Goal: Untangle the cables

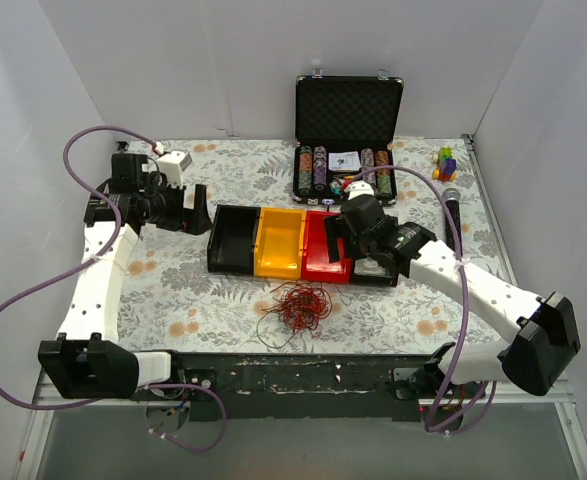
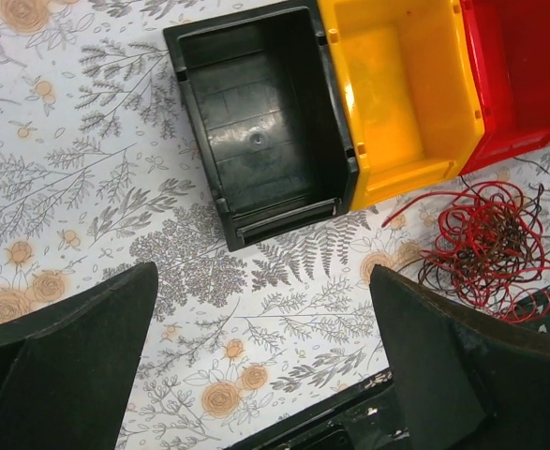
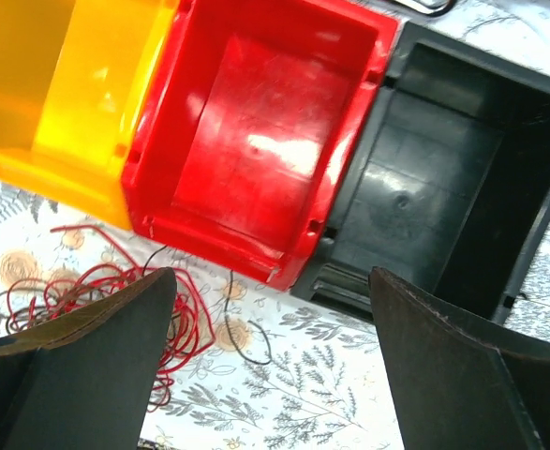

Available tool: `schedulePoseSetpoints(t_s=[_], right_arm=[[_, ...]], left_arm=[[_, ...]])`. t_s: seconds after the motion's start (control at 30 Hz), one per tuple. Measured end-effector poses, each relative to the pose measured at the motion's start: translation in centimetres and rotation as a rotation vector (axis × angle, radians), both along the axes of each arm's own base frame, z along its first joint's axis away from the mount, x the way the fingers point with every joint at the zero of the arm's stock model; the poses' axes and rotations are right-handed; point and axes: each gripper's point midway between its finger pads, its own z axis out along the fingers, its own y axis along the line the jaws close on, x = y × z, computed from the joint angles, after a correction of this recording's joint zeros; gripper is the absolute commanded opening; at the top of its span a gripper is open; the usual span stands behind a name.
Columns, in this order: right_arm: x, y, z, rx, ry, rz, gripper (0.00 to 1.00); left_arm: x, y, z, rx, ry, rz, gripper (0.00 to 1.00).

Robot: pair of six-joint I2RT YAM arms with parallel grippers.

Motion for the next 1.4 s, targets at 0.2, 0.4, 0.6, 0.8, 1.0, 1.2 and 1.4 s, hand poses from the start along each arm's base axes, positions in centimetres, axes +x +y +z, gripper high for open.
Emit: schedulePoseSetpoints(t_s=[0.2,0.4,0.6,0.8,1.0,1.2,1.4], right_arm=[[-3.1,1.9,-2.8,-0.026,0.044,0.092,0.86],[-6.1,2.9,-5.7,-0.011,0.089,0.162,0.82],[-7.4,5.2,-6.1,0.036,0.092,0.214,0.78],[-7.0,6.6,-6.5,0.073,0.089,0.223,0.73],[-6.4,7.4,-6.1,0.097,0.060,0.228,0.70],[-5.6,7.8,-5.6,0.092,-0.002,0.248,0.66],[-5.7,7.6,-7.2,0.066,-0.020,0.296,0.58]], left_arm=[[-2.1,-2.1,-1.0,0.043,-0.002,-0.093,0.98],[-4.7,-3.4,-2.6,0.065,0.005,-0.176,0.98],[-6.2,-3.2,-3.8,0.091,0.003,-0.207,0.98],[-7.1,-2.8,-5.1,0.109,0.022,-0.215,0.98],[-7.3,-2.8,-5.0,0.108,0.011,-0.217,0.96],[-7.5,-3.2,-4.9,0.091,0.008,-0.232,0.95],[-7.4,-3.3,-5.3,0.087,0.029,-0.236,0.95]])
